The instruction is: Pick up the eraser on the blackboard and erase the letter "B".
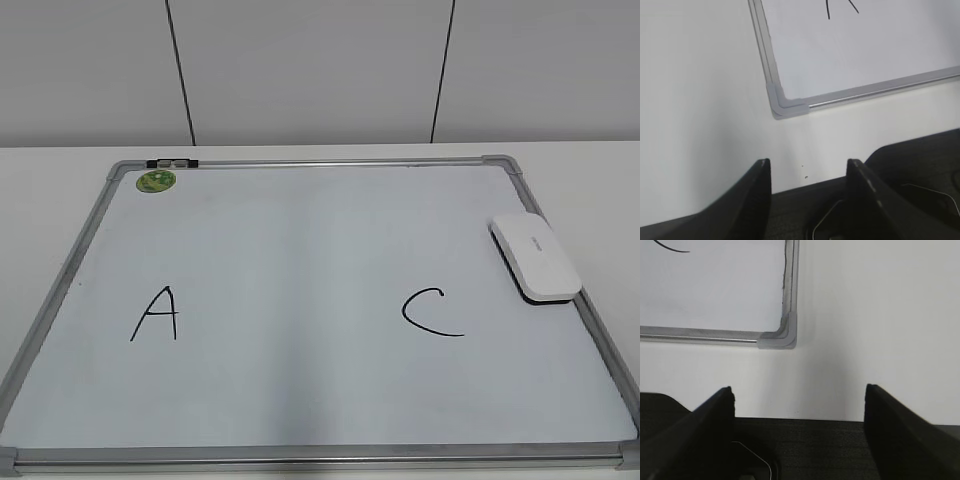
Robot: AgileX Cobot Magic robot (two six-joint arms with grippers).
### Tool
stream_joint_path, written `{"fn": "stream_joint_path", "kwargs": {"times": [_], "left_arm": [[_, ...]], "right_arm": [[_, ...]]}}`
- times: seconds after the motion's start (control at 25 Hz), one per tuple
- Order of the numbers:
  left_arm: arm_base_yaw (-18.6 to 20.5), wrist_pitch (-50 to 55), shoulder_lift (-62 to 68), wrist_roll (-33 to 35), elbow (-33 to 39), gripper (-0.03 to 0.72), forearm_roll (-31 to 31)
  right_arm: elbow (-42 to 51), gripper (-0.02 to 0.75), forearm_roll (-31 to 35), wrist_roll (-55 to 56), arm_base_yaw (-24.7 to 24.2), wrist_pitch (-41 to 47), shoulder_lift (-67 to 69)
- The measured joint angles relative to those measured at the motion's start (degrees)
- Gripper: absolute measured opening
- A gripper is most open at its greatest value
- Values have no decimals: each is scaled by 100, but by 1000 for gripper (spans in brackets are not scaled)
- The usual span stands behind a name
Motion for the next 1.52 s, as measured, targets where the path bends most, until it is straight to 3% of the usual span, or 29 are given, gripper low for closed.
{"fn": "stream_joint_path", "kwargs": {"times": [0.56,1.08,1.52], "left_arm": [[0,-403,-10,-11,226,367,152],[0,-406,-77,-11,226,275,157],[633,-417,-1521,-11,226,244,157]], "right_arm": [[66,594,-13,34,0,-146,0],[66,594,-13,46,-12,-146,-76],[66,593,-13,55,-416,-146,-1104]]}}
